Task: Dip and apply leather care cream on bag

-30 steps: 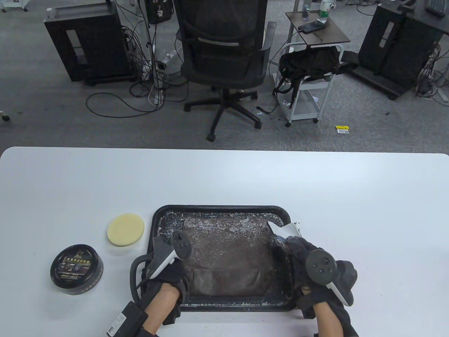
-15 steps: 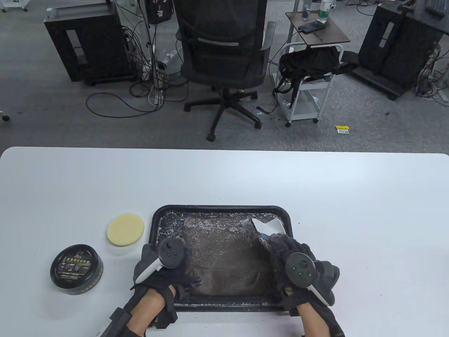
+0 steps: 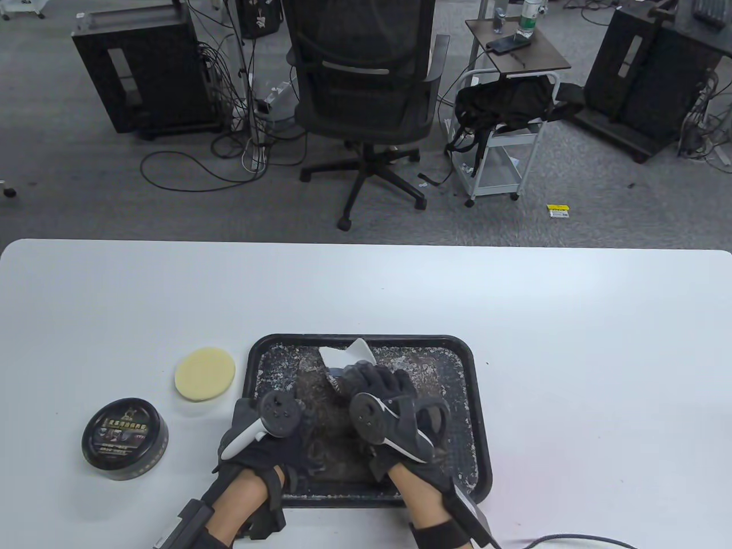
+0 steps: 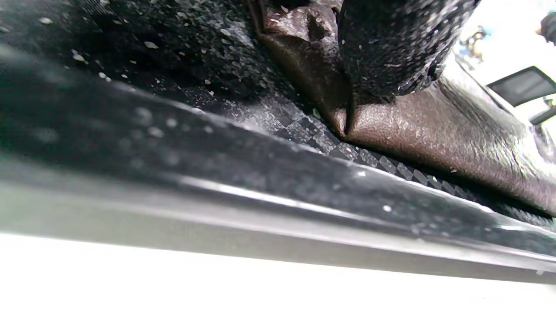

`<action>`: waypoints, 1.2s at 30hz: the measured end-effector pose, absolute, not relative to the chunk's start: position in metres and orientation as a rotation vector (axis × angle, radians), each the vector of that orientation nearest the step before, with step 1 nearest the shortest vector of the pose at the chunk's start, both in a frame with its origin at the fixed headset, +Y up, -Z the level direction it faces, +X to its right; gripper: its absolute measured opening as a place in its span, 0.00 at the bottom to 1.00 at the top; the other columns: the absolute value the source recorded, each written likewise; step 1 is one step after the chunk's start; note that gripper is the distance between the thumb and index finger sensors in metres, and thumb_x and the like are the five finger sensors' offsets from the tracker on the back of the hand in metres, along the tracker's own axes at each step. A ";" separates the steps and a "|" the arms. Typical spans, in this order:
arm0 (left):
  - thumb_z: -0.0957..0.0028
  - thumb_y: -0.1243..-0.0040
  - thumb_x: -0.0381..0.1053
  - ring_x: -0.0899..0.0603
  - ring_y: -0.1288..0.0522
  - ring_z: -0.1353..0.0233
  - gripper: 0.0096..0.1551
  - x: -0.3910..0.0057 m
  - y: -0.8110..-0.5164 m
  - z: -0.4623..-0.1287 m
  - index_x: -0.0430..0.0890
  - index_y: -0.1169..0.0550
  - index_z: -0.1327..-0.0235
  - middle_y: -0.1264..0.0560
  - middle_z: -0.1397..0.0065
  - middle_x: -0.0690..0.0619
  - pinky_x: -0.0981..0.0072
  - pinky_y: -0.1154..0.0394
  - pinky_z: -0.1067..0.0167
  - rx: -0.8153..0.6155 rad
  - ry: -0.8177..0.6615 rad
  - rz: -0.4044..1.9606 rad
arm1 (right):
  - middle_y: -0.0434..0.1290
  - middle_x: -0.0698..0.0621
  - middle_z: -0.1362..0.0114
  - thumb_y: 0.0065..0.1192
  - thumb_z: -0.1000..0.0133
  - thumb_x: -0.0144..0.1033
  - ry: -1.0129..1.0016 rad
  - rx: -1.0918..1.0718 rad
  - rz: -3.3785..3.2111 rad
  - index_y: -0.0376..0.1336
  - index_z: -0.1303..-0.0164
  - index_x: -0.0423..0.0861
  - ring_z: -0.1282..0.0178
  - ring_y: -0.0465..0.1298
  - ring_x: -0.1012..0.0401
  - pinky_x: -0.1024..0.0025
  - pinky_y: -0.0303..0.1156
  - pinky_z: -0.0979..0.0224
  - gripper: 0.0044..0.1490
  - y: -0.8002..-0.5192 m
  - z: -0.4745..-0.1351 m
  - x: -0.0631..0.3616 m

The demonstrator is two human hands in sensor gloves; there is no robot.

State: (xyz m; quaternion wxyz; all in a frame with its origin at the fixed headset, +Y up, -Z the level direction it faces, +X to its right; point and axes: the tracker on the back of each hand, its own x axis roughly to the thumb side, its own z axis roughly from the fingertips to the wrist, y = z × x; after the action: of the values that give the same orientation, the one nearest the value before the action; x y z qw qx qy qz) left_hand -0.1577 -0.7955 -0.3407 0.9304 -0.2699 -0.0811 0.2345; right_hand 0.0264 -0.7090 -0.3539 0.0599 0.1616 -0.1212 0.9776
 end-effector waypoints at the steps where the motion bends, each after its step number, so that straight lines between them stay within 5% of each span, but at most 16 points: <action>1: 0.58 0.33 0.61 0.42 0.64 0.18 0.50 -0.158 -0.796 -0.341 0.54 0.46 0.27 0.61 0.20 0.57 0.36 0.62 0.25 -0.554 -0.169 0.480 | 0.72 0.54 0.23 0.64 0.48 0.35 -0.347 0.497 2.952 0.66 0.28 0.58 0.25 0.76 0.51 0.49 0.68 0.24 0.34 -0.711 -0.359 0.016; 14: 0.57 0.35 0.62 0.43 0.65 0.19 0.49 -0.160 -0.798 -0.341 0.54 0.47 0.28 0.61 0.21 0.57 0.39 0.65 0.26 -0.576 -0.190 0.501 | 0.73 0.54 0.23 0.65 0.49 0.34 -0.021 0.655 2.962 0.68 0.29 0.59 0.23 0.73 0.51 0.49 0.61 0.21 0.34 -0.745 -0.389 -0.039; 36: 0.57 0.36 0.62 0.43 0.66 0.19 0.49 -0.161 -0.801 -0.341 0.56 0.48 0.29 0.62 0.22 0.58 0.40 0.66 0.27 -0.588 -0.185 0.506 | 0.72 0.54 0.24 0.65 0.50 0.33 0.071 0.488 3.300 0.68 0.30 0.59 0.24 0.74 0.52 0.50 0.62 0.22 0.34 -0.745 -0.391 0.019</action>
State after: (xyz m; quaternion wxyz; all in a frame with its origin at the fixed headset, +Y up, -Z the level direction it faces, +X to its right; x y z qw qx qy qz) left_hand -0.1614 -0.8007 -0.3408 0.9216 -0.2863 -0.0901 0.2462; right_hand 0.0193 -0.7451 -0.3910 -0.0972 0.1456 0.0210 0.9843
